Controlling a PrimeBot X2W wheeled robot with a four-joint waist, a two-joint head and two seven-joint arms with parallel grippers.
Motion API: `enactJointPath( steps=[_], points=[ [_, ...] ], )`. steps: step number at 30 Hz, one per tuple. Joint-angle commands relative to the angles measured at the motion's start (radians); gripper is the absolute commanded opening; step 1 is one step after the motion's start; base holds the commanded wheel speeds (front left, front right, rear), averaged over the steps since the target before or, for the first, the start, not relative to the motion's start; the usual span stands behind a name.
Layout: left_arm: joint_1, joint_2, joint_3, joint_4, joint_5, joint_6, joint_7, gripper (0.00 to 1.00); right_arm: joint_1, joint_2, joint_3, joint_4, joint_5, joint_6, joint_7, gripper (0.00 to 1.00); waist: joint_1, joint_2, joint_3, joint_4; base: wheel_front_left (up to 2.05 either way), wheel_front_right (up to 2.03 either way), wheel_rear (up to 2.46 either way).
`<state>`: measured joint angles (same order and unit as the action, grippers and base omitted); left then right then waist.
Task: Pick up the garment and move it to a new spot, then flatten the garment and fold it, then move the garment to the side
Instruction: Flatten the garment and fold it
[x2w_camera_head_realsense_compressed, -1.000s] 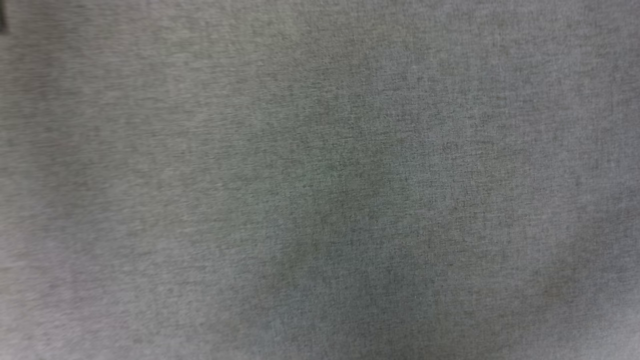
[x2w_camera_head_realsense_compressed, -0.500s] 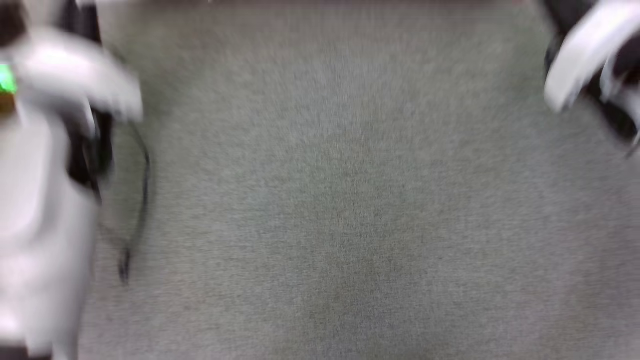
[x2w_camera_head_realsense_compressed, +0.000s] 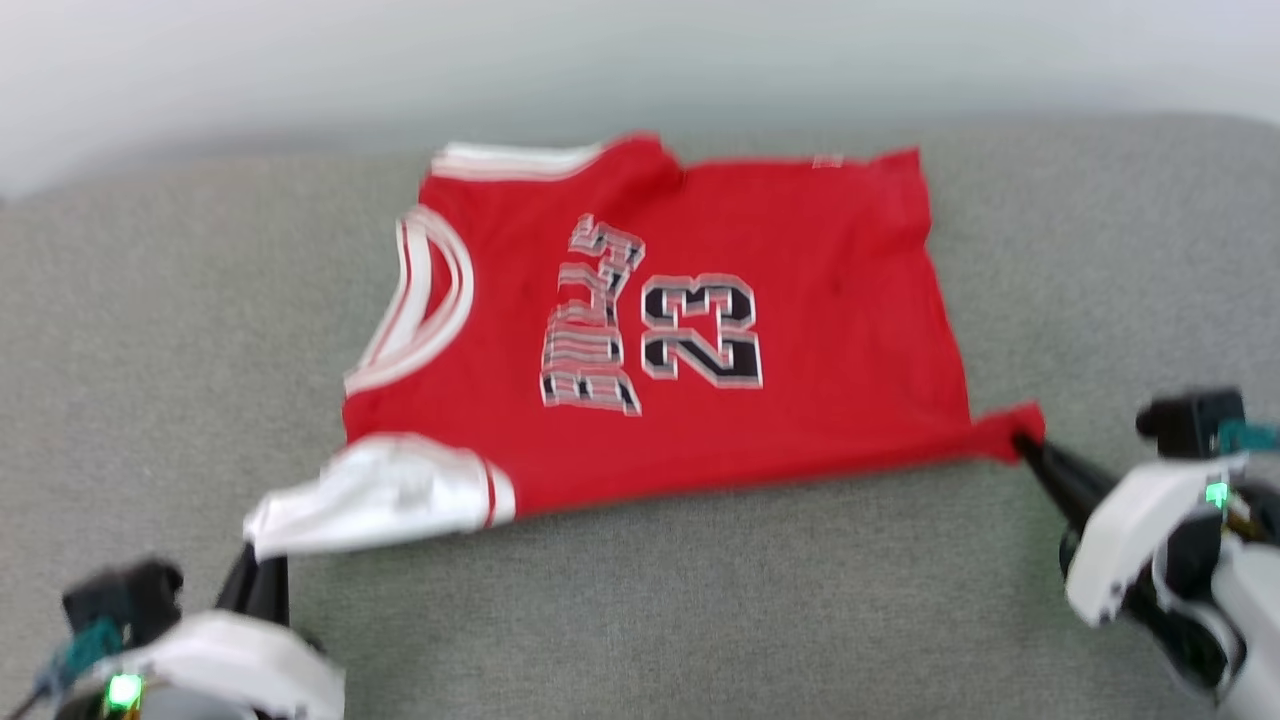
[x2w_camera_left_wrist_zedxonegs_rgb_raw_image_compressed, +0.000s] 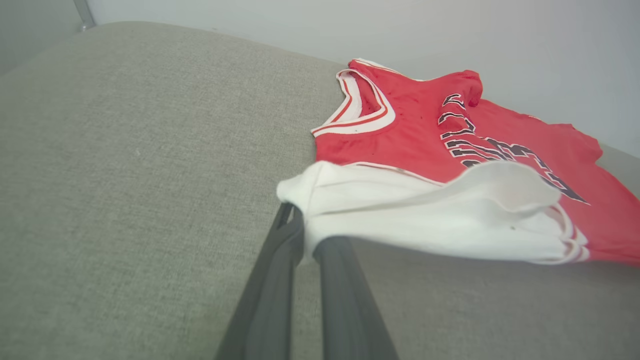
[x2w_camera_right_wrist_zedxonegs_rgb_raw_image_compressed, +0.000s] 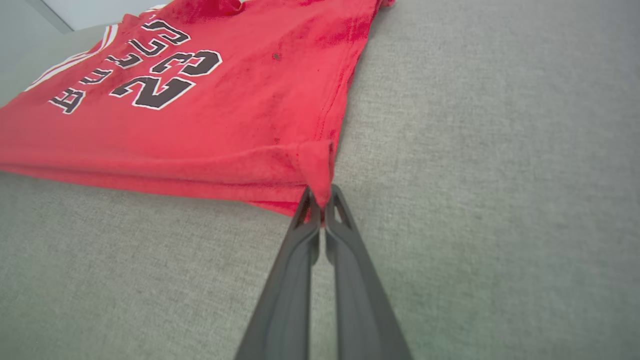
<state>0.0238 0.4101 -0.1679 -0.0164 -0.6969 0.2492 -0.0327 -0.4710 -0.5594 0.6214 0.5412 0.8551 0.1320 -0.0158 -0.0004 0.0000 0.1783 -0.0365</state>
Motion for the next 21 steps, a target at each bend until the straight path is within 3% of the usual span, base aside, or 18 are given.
enactJointPath(
  steps=[1, 6, 11, 16, 21],
  points=[
    [0.055, 0.016, 0.016, -0.037, -0.005, 0.028, 0.013, 0.0, 0.056, -0.015, -0.024, -0.008, -0.009, -0.002, 0.009, 0.0, 0.0004, 0.0, -0.062, -0.003, 0.0, 0.0, 0.0],
    [0.228, 0.038, 0.02, -0.184, -0.014, 0.102, 0.089, 0.0, 0.24, 0.004, -0.126, -0.088, -0.034, -0.003, 0.049, 0.0, 0.0004, 0.0, -0.101, 0.001, 0.0, 0.0, 0.0],
    [0.307, 0.065, 0.02, -0.302, -0.011, 0.145, 0.15, 0.0, 0.395, 0.033, -0.26, -0.198, -0.088, -0.003, 0.12, 0.0, 0.0004, 0.0, -0.102, 0.006, 0.0, 0.0, 0.0],
    [0.232, 0.09, -0.002, -0.338, -0.001, 0.126, 0.19, 0.0, 0.44, 0.082, -0.401, -0.337, -0.177, -0.002, 0.222, 0.0, 0.0004, 0.0, -0.064, 0.003, 0.0, 0.0, 0.0],
    [0.092, 0.095, -0.039, -0.283, 0.0, 0.081, 0.222, 0.0, 0.379, 0.127, -0.464, -0.404, -0.245, -0.002, 0.306, 0.0, 0.0004, 0.0, -0.012, -0.002, 0.0, 0.0, 0.0]
  ],
)
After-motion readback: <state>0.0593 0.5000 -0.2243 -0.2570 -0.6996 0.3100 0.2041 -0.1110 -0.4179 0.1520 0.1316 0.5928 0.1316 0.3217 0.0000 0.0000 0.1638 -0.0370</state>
